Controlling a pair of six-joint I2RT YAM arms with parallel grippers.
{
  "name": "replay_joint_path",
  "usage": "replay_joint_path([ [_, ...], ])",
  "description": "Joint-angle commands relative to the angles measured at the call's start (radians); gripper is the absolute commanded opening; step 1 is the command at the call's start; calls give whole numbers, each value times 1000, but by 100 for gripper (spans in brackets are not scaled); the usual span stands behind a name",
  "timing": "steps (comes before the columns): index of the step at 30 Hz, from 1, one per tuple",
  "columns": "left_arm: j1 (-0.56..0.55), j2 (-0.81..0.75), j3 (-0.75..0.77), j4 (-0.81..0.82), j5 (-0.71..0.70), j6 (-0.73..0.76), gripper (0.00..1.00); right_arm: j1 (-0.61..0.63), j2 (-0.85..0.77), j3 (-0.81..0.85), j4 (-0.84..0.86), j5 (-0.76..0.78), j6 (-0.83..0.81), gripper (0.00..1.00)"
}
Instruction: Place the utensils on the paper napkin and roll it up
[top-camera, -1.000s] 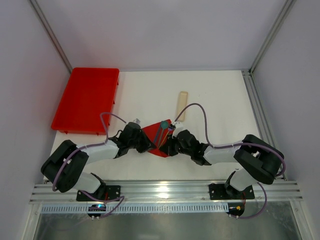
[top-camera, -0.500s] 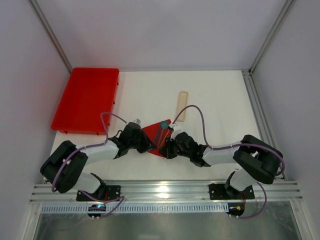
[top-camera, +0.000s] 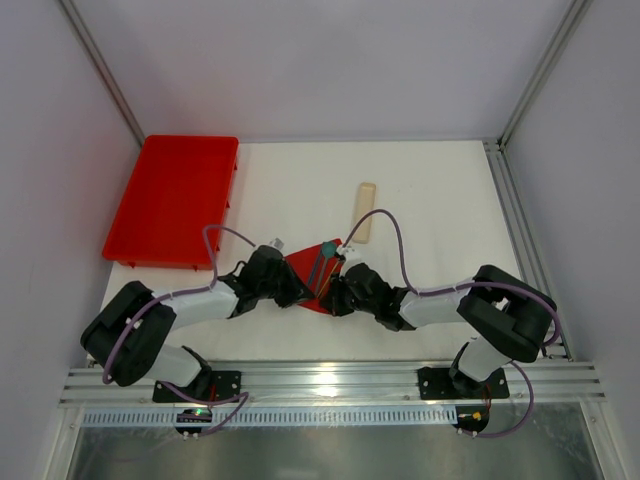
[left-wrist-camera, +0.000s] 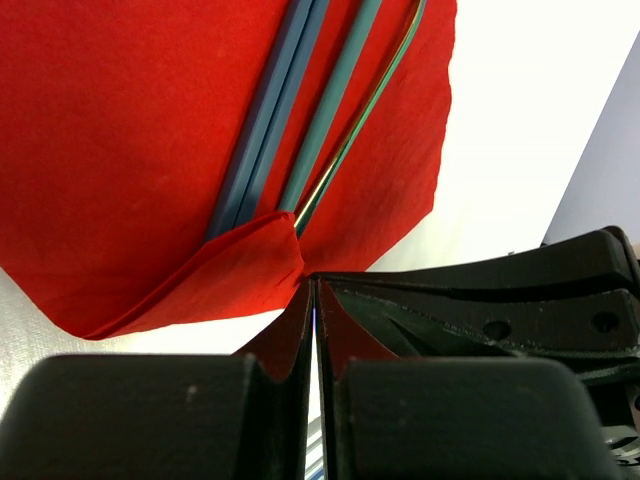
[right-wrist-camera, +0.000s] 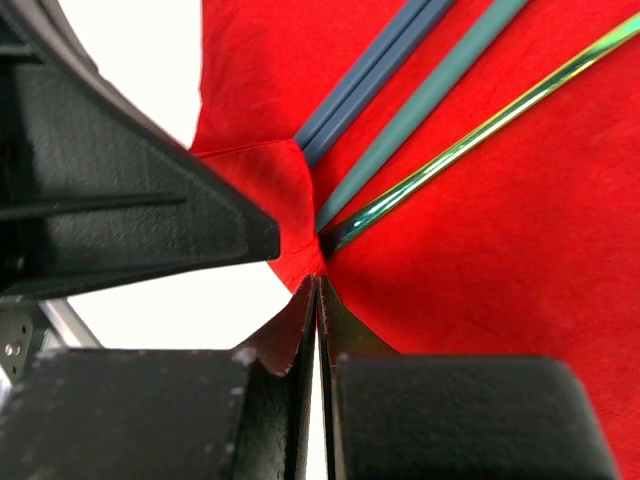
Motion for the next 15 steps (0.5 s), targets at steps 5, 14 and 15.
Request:
replay_joint_path([
  [5, -21, 16, 2, 40, 4, 5, 1, 5, 10, 45, 7, 55, 4, 4],
  [14, -21, 59, 9, 59, 3, 6, 0, 6, 7, 43, 3, 58, 4, 4],
  [15, -21, 65, 8, 60, 4, 6, 0, 5, 7, 42, 1, 60, 6, 4],
])
